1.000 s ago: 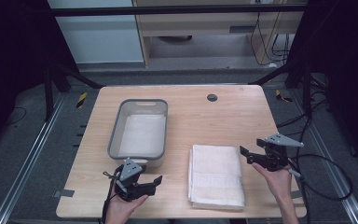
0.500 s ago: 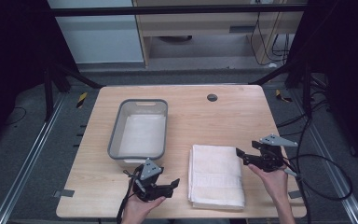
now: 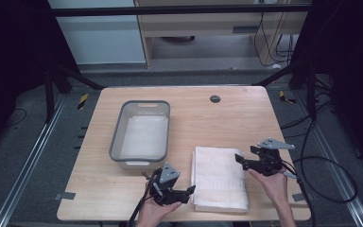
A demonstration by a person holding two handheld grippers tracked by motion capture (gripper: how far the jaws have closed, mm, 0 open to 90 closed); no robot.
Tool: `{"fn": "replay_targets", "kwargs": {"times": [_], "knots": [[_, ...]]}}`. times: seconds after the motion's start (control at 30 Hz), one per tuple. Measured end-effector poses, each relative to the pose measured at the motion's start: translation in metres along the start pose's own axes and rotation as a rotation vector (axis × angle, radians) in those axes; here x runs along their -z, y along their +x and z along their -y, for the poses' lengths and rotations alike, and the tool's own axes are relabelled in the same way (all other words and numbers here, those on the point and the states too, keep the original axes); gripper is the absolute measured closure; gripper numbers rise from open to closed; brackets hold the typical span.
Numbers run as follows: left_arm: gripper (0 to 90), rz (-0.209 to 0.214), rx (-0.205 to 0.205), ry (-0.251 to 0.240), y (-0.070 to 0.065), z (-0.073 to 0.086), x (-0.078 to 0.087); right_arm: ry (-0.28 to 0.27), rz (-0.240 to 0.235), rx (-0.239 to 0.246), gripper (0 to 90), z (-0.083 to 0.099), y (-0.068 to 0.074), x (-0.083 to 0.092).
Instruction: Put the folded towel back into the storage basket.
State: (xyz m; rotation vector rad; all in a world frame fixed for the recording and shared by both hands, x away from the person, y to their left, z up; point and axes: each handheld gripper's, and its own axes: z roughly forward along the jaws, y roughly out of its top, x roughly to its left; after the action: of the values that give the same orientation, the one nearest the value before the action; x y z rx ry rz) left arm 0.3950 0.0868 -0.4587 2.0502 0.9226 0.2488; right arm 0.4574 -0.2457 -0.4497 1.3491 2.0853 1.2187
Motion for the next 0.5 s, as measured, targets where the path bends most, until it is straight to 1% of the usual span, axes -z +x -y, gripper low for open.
{"fn": "replay_targets", "kwargs": {"times": [0.1, 0.13, 0.17, 0.23, 0.37, 0.4, 0.5], "knots": [[25.5, 0.011, -0.007, 0.015, -0.004, -0.001, -0.007, 0.013, -0.006, -0.002, 25.7, 0.001, 0.002, -0.003], [25.3, 0.011, -0.007, 0.015, -0.004, -0.001, -0.007, 0.013, -0.006, -0.002, 25.7, 0.001, 0.002, -0.003], [25.1, 0.013, -0.01, 0.029, -0.006, -0.001, -0.011, 0.019, -0.01, 0.003, 25.7, 0.002, 0.002, -0.004], [24.7, 0.012, -0.008, 0.035, -0.007, -0.001, -0.013, 0.02, -0.01, 0.01, 25.6, 0.002, 0.003, -0.006], [23.7, 0.005, -0.009, 0.06, -0.01, 0.0, -0.021, 0.031, -0.011, 0.006, 25.5, 0.004, 0.005, -0.007], [23.6, 0.005, -0.009, 0.06, -0.01, 0.0, -0.021, 0.031, -0.011, 0.006, 25.5, 0.004, 0.005, -0.007], [23.0, 0.004, -0.016, 0.083, -0.013, 0.001, -0.028, 0.042, -0.015, 0.021, 25.2, 0.005, 0.005, -0.011]]}}
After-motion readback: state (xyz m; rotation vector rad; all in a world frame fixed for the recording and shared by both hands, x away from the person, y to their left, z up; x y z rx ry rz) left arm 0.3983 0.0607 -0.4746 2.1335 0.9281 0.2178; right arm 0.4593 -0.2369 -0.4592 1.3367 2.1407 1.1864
